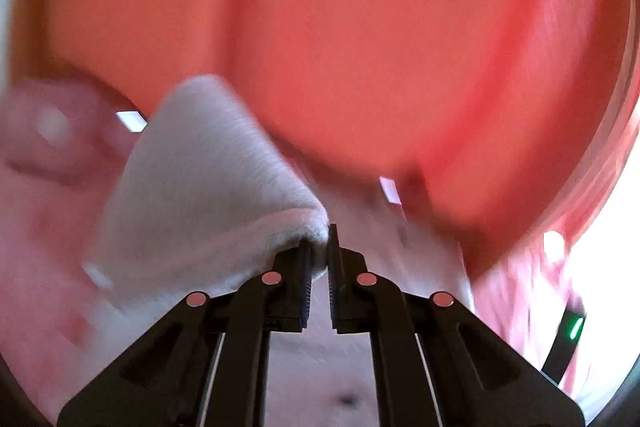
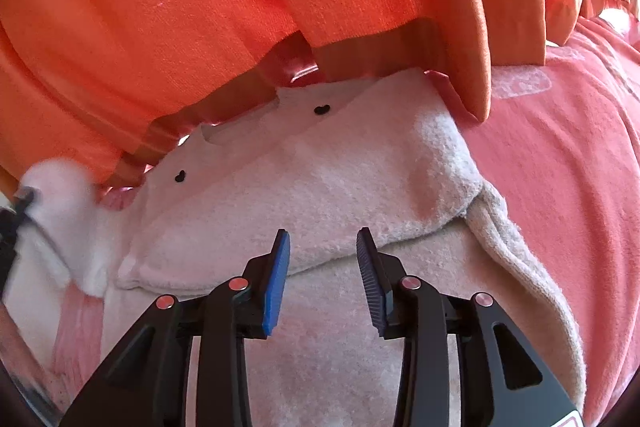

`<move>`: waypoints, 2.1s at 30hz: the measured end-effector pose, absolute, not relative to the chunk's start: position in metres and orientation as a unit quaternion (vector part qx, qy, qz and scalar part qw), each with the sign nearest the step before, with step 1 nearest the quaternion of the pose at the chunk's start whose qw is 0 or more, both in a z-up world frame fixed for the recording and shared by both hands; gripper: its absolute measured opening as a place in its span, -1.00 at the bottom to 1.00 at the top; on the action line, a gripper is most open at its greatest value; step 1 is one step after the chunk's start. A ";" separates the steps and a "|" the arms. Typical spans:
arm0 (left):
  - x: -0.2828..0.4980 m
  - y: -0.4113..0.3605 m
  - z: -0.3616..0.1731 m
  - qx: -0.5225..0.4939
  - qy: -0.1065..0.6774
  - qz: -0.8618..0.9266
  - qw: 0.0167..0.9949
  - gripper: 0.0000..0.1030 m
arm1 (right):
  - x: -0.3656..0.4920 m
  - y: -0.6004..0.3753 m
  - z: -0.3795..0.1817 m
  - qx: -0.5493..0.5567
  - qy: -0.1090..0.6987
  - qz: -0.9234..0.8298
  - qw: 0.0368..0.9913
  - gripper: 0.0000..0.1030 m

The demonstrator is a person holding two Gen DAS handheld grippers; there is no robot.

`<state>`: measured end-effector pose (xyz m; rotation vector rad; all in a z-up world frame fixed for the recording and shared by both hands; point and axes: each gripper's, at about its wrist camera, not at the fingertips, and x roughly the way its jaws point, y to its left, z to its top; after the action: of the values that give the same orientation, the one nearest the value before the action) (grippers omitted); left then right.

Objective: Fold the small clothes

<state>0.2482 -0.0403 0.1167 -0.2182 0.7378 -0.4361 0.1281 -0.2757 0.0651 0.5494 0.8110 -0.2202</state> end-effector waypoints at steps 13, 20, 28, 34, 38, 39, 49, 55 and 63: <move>0.240 0.049 0.063 -0.200 0.414 -0.063 0.885 0.27 | 0.142 -0.243 0.076 0.207 0.386 -0.050 0.897 -0.01; 0.262 0.083 0.035 -0.211 0.458 0.013 0.864 0.26 | 0.175 -0.133 0.089 -0.001 0.372 0.034 0.928 0.03; 0.286 0.089 0.018 -0.187 0.476 0.031 0.859 0.25 | 0.222 -0.060 0.048 -0.167 0.433 0.088 0.882 -0.23; 0.286 0.092 0.017 -0.198 0.479 0.029 0.855 0.25 | 0.210 -0.175 0.112 0.117 0.378 0.051 0.917 -0.85; 0.286 0.091 0.016 -0.194 0.479 0.031 0.856 0.25 | 0.176 -0.293 0.071 0.335 0.393 -0.013 0.856 -0.67; 0.286 0.089 0.016 -0.189 0.479 0.032 0.857 0.25 | 0.168 -0.309 0.056 0.344 0.406 -0.040 0.846 -0.67; 0.289 0.108 0.017 -0.290 0.469 0.007 0.834 0.25 | 0.156 -0.357 0.022 0.446 0.367 -0.031 0.816 0.22; 0.294 0.118 0.010 -0.328 0.463 -0.001 0.824 0.18 | 0.175 -0.332 0.018 0.439 0.388 -0.021 0.810 0.22; 0.296 0.126 0.013 -0.328 0.448 -0.007 0.832 -0.91 | 0.198 -0.288 0.116 0.298 0.297 0.041 0.906 -0.82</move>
<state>0.2959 0.1260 0.0130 -0.6944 0.9498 -0.0145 0.1978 -0.2878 0.1160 0.6152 0.6127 0.0847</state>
